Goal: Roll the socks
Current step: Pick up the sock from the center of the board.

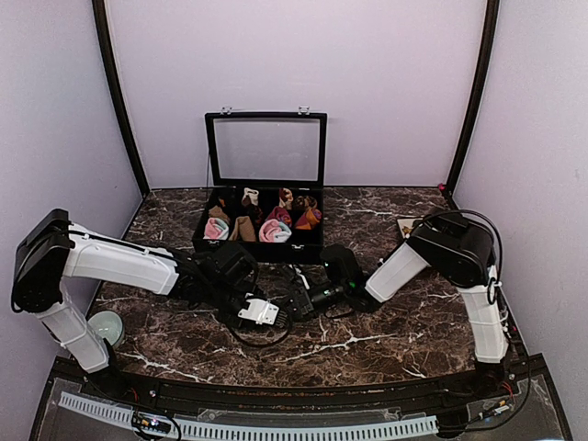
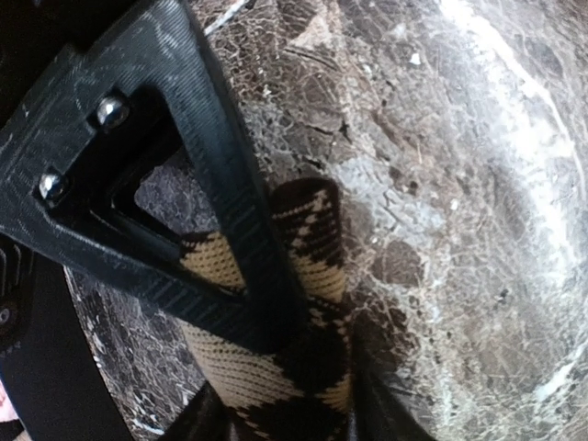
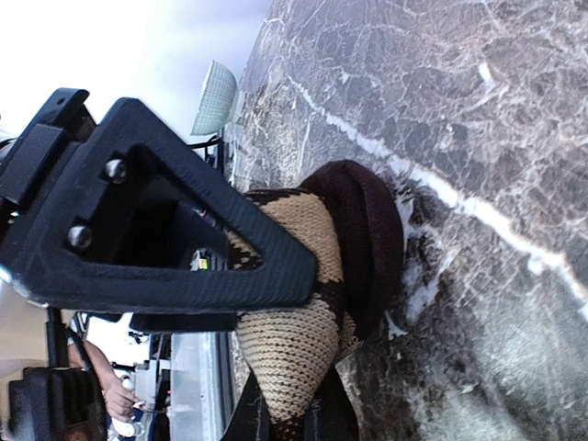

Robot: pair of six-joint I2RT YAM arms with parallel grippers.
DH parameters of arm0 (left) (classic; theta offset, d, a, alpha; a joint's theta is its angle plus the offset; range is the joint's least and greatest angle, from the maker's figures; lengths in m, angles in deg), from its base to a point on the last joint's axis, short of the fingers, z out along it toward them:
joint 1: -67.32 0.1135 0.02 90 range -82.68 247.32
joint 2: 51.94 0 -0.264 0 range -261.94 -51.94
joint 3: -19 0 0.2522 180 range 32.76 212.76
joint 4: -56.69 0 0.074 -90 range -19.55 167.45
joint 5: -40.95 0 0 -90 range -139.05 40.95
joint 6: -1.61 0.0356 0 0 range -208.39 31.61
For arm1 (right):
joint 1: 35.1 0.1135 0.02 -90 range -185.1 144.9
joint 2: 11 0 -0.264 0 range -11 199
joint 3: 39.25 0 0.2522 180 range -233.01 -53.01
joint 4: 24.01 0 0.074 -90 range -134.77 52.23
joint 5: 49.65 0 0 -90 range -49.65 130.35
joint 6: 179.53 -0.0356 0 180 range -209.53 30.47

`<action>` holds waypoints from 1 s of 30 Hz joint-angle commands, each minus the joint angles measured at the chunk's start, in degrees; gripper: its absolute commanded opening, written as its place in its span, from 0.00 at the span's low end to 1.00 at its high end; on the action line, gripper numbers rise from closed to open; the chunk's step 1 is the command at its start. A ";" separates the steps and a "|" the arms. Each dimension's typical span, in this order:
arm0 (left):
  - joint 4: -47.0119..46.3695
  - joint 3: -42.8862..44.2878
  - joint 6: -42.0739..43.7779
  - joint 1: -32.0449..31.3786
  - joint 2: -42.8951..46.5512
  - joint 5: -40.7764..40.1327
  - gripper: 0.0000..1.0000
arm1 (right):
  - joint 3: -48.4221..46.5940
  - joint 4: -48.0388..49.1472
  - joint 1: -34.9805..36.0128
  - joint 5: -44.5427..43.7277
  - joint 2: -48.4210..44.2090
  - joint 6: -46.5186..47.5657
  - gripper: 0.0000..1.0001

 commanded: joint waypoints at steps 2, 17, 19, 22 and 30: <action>1.03 0.13 -0.86 -0.05 0.62 -1.10 0.36 | 2.42 5.00 0.70 1.76 2.63 -7.30 0.00; 29.21 22.75 -15.63 10.52 -4.22 28.91 0.00 | 3.78 -19.59 0.43 -15.71 -13.40 19.48 0.40; 31.21 25.29 -16.94 12.96 -4.34 33.00 0.00 | 4.51 -24.36 0.46 -21.39 -17.39 24.54 0.55; 33.96 29.10 -18.95 15.99 -4.49 38.92 0.00 | 6.23 -28.61 0.66 -30.20 -24.82 31.21 0.99; 47.25 39.01 -17.81 20.54 -8.90 53.43 0.00 | 11.47 -26.85 2.02 -58.73 -46.21 41.49 0.99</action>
